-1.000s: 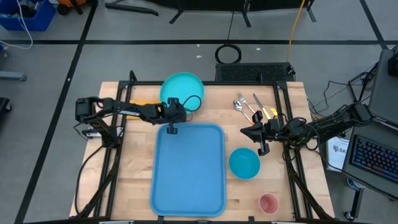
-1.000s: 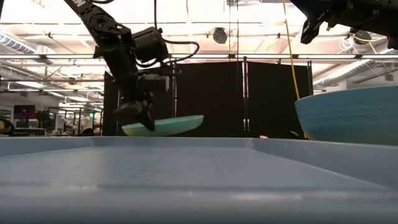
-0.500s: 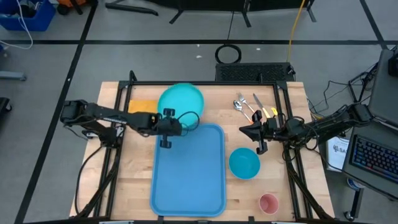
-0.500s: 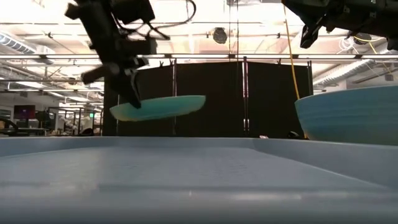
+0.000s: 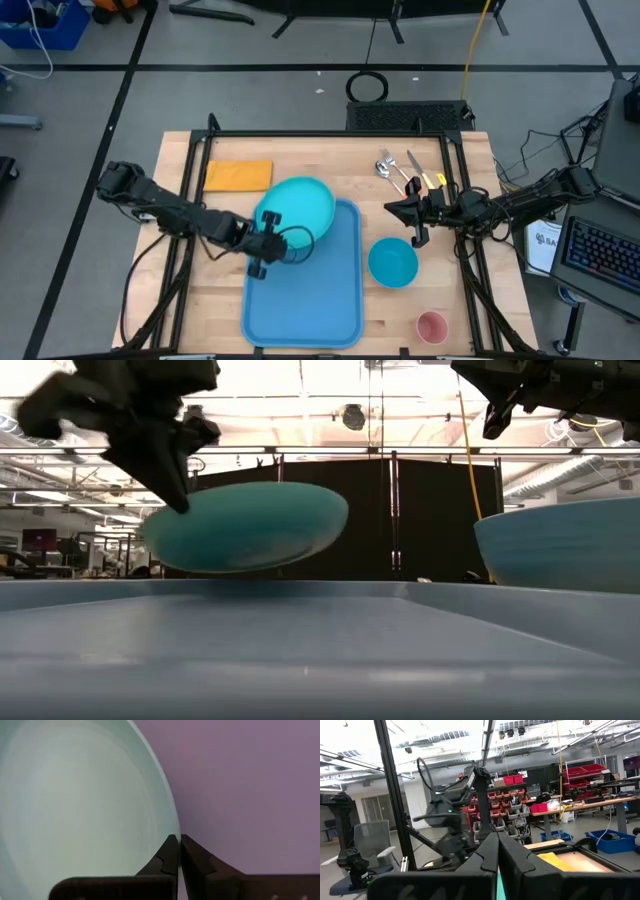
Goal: Set up tray
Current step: Put the light blue plate on the blue tray
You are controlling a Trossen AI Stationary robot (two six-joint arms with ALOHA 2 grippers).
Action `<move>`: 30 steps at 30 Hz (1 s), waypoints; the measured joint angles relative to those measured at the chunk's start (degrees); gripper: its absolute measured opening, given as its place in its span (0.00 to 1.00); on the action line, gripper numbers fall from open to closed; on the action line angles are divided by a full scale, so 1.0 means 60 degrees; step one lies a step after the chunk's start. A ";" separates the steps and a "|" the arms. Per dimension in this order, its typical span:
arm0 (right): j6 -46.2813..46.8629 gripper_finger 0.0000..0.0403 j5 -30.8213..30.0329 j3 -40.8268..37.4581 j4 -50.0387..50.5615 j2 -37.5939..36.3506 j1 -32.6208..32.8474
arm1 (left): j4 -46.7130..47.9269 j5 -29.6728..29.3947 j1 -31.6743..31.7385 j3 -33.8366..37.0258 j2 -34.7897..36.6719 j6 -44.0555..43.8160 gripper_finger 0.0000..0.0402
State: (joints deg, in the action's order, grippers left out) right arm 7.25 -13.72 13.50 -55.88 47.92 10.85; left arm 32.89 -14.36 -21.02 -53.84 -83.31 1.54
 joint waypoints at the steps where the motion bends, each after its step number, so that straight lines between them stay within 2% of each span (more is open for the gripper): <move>1: 0.0000 0.00 0.0000 0.0000 0.0000 0.0000 0.0000 | -0.0095 0.0102 -0.0149 0.0000 -0.0006 -0.0098 0.01; 9: 0.0000 0.00 0.0000 0.0000 0.0000 0.0000 0.0000 | -0.0665 0.0967 -0.1015 0.0000 -0.0155 -0.0862 0.01; 12: 0.0000 0.00 0.0000 0.0000 -0.0002 0.0000 0.0000 | -0.0686 0.0982 -0.1260 0.0004 -0.0372 -0.1082 0.01; 21: -0.0004 0.00 -0.0029 0.0000 0.0000 0.0000 0.0000 | -0.1277 0.1392 -0.1666 0.0004 -0.1406 -0.1105 0.01; 30: -0.0066 0.00 -0.0034 0.0000 0.0000 0.0000 0.0000 | -0.1293 0.1992 -0.1871 -0.0267 -0.1700 -0.1250 0.01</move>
State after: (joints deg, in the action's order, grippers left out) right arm 6.85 -13.92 13.50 -55.88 47.92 10.85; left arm 25.13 -2.41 -32.25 -55.45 -93.51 -5.96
